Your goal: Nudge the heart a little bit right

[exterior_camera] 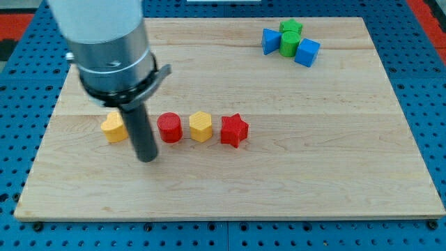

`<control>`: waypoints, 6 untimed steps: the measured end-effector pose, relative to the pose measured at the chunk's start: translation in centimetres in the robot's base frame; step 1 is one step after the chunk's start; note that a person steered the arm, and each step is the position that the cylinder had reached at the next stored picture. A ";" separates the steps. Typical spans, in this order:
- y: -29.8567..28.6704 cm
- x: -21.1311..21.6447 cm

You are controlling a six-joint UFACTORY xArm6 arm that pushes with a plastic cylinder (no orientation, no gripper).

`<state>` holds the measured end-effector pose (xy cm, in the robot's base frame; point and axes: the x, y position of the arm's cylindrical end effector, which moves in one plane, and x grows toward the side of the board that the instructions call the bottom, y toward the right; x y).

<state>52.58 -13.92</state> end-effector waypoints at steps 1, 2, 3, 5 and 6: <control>-8.5 -1.0; -10.7 -4.2; -5.5 -6.4; -7.3 -5.4; -9.5 -2.2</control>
